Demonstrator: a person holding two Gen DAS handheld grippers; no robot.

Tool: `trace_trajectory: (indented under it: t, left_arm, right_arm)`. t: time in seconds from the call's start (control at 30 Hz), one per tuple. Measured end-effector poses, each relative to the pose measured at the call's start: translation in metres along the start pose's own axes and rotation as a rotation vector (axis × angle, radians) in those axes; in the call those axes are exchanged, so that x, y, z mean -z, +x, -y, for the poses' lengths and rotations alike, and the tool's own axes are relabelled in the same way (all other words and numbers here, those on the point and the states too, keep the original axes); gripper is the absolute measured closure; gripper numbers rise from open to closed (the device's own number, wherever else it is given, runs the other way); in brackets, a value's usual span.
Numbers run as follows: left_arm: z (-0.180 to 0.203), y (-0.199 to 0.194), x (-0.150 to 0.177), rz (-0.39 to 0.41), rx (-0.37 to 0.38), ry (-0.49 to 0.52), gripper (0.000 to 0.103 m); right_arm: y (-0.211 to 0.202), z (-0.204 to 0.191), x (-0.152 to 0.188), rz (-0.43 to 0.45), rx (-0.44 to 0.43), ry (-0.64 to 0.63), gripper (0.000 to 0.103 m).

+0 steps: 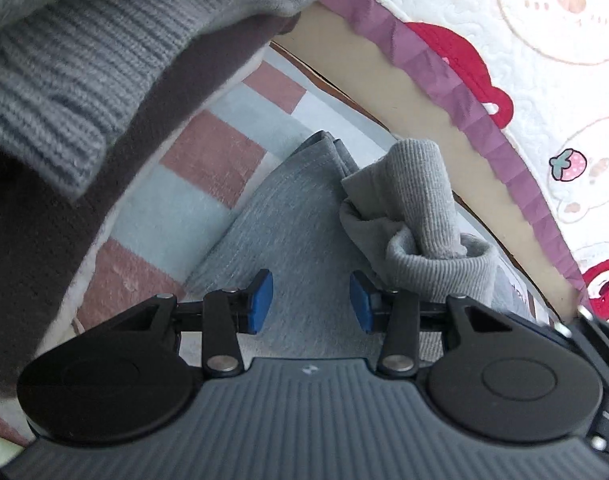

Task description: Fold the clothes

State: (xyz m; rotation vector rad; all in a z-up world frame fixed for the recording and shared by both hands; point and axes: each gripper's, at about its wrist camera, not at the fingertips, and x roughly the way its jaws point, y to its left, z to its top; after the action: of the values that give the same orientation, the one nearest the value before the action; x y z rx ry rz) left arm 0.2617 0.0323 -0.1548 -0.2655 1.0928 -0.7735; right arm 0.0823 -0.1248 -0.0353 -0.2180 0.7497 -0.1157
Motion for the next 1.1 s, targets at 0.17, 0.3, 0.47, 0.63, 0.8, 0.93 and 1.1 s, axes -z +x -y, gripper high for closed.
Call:
trace_trajectory:
  t: [0.17,0.3,0.47,0.63,0.8,0.93,1.1]
  left_arm:
    - [0.012,-0.021,0.005,0.024,-0.076,0.032,0.057]
    - [0.028,-0.045,0.024,0.070,-0.188,0.120,0.056]
    - [0.014,-0.066,0.029,0.162,-0.100,-0.046,0.056]
    - [0.010,-0.076,0.026,0.222,-0.033,-0.081,0.049]
    - [0.025,-0.050,0.034,0.111,-0.048,-0.058,0.046]
    - [0.029,-0.033,0.034,0.115,-0.055,-0.069,0.037]
    - [0.032,-0.012,0.029,0.171,-0.062,-0.054,0.028]
  right_arm:
    - [-0.055,0.040,0.056,-0.021,0.085,0.197,0.042]
    - [-0.085,0.081,0.105,-0.072,0.168,0.387,0.041]
    - [-0.103,0.110,0.157,-0.123,0.267,0.559,0.041]
    - [-0.098,0.120,0.184,-0.152,0.281,0.673,0.041]
    - [-0.091,0.120,0.193,-0.162,0.264,0.683,0.038]
    - [-0.091,0.117,0.200,-0.160,0.257,0.675,0.036]
    - [-0.089,0.119,0.203,-0.151,0.248,0.699,0.035]
